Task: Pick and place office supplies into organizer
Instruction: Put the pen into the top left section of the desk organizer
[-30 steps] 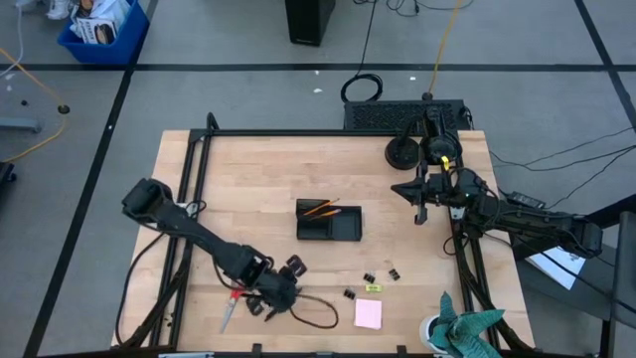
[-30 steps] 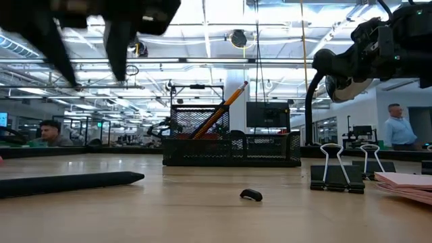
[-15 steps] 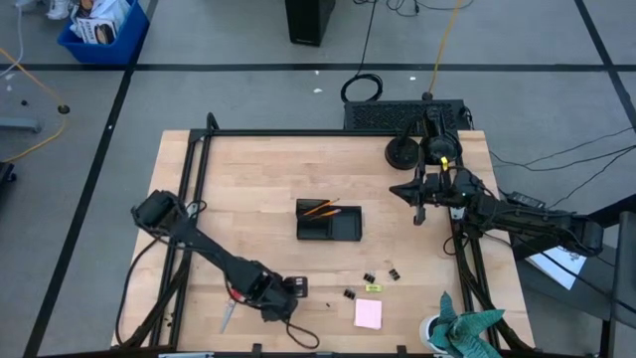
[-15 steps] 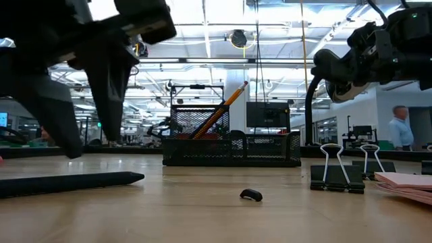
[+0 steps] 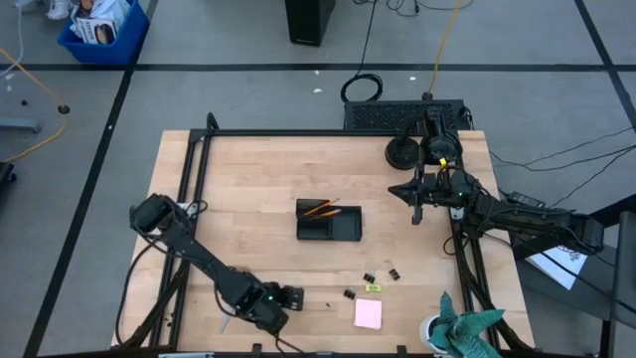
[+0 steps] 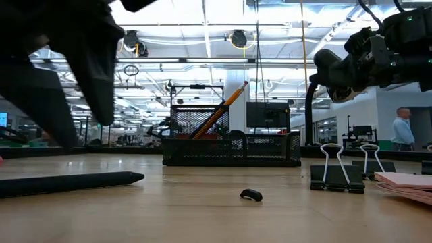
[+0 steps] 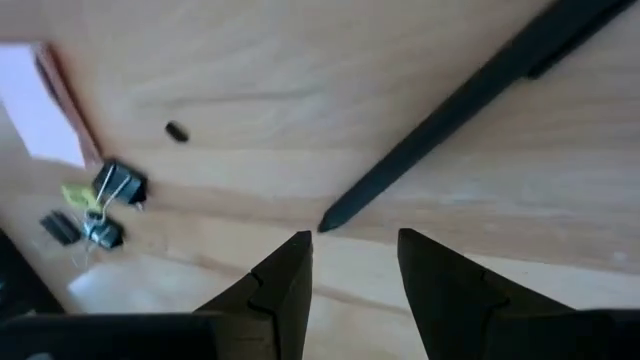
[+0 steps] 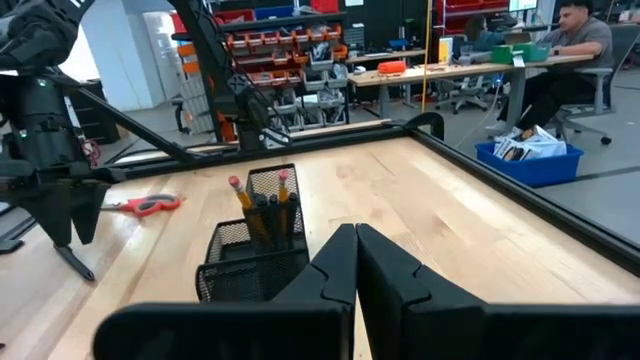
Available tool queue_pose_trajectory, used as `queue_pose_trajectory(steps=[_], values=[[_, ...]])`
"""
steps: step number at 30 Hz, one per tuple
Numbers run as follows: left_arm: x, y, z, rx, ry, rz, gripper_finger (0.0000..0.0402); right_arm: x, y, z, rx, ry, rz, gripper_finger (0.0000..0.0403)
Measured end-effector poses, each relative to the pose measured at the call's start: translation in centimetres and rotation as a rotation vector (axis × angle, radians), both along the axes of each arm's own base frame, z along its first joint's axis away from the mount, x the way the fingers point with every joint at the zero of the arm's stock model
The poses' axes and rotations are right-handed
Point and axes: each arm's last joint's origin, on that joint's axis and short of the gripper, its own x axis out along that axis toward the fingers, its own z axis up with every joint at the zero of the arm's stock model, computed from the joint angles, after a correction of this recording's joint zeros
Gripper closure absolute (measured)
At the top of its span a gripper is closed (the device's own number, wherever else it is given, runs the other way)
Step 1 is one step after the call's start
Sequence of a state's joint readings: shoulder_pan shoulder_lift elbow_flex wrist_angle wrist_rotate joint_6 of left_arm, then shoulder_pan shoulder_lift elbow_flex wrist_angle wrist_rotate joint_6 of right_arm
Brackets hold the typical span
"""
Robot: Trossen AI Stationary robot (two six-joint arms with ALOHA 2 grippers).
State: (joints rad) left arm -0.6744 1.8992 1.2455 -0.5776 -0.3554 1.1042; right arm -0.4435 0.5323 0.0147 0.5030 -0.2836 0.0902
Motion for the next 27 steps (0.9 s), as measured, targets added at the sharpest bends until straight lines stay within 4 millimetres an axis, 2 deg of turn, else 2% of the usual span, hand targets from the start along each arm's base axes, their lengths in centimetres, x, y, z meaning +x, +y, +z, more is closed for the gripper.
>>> queue_pose_trajectory(steps=[10,18,27], values=[[-1.7,-2.2,-0.3,-0.054,0.062,-0.132,0.0245,0.0,0.0,0.0,0.003,0.000,0.000,0.0403],[-1.3,-2.2,-3.1,-0.017,0.181,-0.218,0.0245,0.0,0.0,0.0,0.028,-0.005,-0.004,0.0403],[-0.3,-1.4,-3.3,-0.047,0.204,-0.243,0.0245,0.0,-0.1,0.0,0.028,-0.002,-0.027,0.0403]])
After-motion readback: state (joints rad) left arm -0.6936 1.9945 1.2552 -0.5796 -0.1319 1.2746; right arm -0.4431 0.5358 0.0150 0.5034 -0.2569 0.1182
